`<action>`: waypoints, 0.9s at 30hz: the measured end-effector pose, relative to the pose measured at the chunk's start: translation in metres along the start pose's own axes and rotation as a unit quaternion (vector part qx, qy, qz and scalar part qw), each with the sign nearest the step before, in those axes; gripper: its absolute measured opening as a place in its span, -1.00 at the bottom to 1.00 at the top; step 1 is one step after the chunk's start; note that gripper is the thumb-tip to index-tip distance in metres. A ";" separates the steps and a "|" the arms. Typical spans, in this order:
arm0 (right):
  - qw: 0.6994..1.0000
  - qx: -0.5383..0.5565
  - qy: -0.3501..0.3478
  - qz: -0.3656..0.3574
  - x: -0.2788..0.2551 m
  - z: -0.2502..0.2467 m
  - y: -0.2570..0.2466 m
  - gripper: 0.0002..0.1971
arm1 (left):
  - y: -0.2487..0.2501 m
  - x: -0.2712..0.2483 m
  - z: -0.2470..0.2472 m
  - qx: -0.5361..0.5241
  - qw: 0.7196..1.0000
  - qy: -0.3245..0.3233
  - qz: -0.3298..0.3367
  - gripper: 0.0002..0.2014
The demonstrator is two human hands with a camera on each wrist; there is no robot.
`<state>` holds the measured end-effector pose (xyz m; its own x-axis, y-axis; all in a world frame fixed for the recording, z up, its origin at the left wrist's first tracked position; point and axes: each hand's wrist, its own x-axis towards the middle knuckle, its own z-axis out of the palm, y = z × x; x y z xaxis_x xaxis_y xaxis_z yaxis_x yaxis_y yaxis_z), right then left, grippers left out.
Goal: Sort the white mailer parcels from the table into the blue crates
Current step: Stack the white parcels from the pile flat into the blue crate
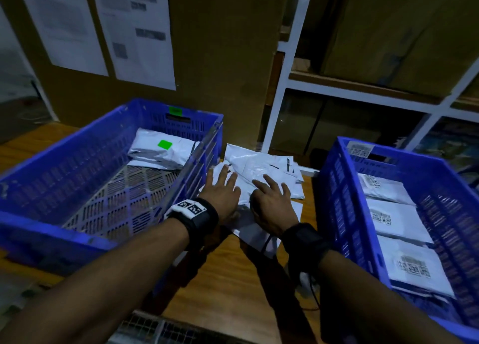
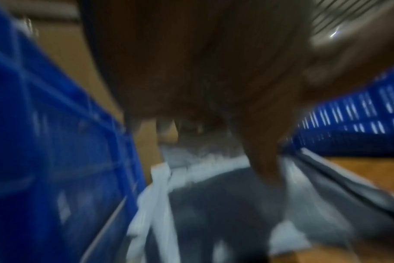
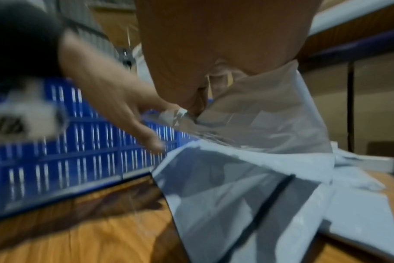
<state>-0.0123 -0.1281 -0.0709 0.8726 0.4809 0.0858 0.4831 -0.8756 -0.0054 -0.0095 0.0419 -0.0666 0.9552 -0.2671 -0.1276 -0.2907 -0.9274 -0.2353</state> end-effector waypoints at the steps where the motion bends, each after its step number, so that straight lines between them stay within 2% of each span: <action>1: 1.000 -0.007 0.002 -0.005 -0.002 -0.004 0.000 -0.74 | 0.003 -0.001 -0.001 0.004 1.000 0.017 0.002 -0.53; 2: 1.000 -0.014 0.009 -0.012 -0.005 -0.006 0.001 -0.71 | 0.004 -0.001 -0.002 0.002 1.000 0.027 0.003 -0.60; 5: 0.998 -0.042 0.010 -0.046 -0.016 -0.010 0.001 -0.51 | 0.002 -0.002 -0.008 -0.011 1.000 0.013 -0.011 -0.64; 8: 0.994 -0.099 0.000 -0.049 -0.014 -0.024 0.003 -0.61 | -0.004 -0.004 -0.019 -0.014 0.999 0.033 -0.021 -0.60; 11: 0.995 -0.101 0.005 -0.022 0.003 -0.053 0.016 -0.68 | -0.008 -0.005 -0.028 -0.024 0.986 0.142 -0.086 -0.27; 13: 0.996 -0.088 -0.016 -0.012 0.015 -0.076 0.031 -0.69 | -0.009 -0.003 -0.029 -0.058 0.960 0.242 -0.130 -0.10; 15: 0.997 -0.068 -0.037 -0.007 0.025 -0.098 0.050 -0.66 | -0.008 -0.002 -0.027 -0.080 0.931 0.326 -0.145 -0.01; 18: 0.999 -0.010 -0.033 0.009 0.032 -0.120 0.068 -0.79 | -0.007 0.002 -0.024 -0.079 0.933 0.326 -0.131 0.09; 22: 0.999 0.037 -0.020 0.013 0.035 -0.129 0.077 -0.64 | -0.002 0.005 -0.021 -0.058 0.941 0.314 -0.112 0.10; 27: 0.999 0.027 -0.003 0.018 0.031 -0.140 0.081 -0.77 | 0.007 0.015 -0.027 -0.050 0.935 0.339 -0.088 0.09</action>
<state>0.0436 -0.1902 0.0704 0.8895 0.4502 0.0781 0.4550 -0.8883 -0.0618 0.0042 0.0247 -0.0437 0.8132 -0.1802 0.5534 -0.1510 -0.9836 -0.0986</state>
